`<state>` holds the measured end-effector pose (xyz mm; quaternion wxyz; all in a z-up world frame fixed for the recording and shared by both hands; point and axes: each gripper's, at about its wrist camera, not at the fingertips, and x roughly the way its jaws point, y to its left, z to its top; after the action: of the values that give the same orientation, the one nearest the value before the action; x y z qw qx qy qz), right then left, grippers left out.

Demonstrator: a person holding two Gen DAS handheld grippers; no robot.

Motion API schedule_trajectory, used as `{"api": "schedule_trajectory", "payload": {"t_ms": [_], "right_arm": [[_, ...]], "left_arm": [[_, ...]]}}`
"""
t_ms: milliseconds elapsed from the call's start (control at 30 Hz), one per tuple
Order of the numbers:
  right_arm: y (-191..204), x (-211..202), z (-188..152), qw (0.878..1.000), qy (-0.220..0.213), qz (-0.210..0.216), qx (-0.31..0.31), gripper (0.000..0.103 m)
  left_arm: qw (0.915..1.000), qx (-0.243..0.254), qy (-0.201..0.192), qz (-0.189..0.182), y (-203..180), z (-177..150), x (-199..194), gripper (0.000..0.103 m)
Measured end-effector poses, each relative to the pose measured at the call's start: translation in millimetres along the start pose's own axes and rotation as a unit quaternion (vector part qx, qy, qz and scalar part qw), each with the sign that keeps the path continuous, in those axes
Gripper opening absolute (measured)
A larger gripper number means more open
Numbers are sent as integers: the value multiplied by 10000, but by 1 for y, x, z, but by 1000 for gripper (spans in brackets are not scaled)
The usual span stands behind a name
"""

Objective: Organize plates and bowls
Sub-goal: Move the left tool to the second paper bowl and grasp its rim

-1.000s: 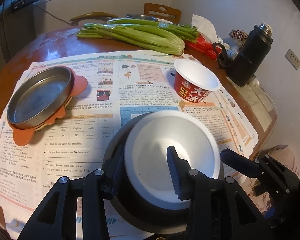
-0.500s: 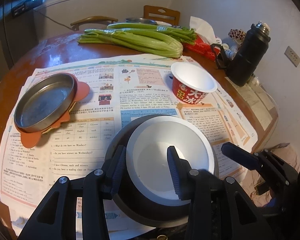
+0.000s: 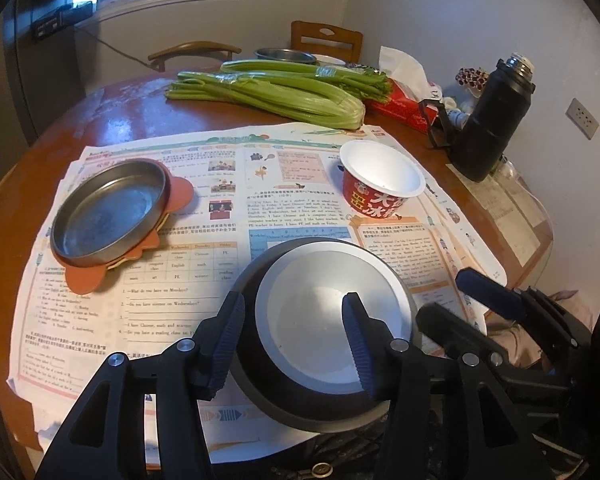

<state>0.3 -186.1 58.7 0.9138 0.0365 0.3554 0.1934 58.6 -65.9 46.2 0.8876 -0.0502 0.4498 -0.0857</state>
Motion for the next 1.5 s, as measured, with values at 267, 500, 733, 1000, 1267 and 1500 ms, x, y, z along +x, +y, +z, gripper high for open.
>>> {"api": "schedule_trajectory", "payload": {"t_ms": [267,500,733,1000,1267,1500], "right_arm": [[-14,-20,8,9994,-329,1,130,57],[-38,-31,14,9976,-546,-217,378,57],[-54,-39,28,9949,-690,-393,615,57],[-66,-36,48,9928,-729,-613,729,57],[-74,-22,69,9923,-659,-805,667,57],[-88,1,80,9925,-456,-895,703,57]], "left_arm": [[9995,115,-308,31,-10,13,-23,55],[9989,157,-443,-29,-14,36,-23,58],[9976,391,-518,-248,-30,60,-18,58],[9958,621,-548,-400,-50,81,-5,58],[9970,649,-189,-364,-47,98,26,58],[9970,495,-10,-601,-38,117,59,58]]}}
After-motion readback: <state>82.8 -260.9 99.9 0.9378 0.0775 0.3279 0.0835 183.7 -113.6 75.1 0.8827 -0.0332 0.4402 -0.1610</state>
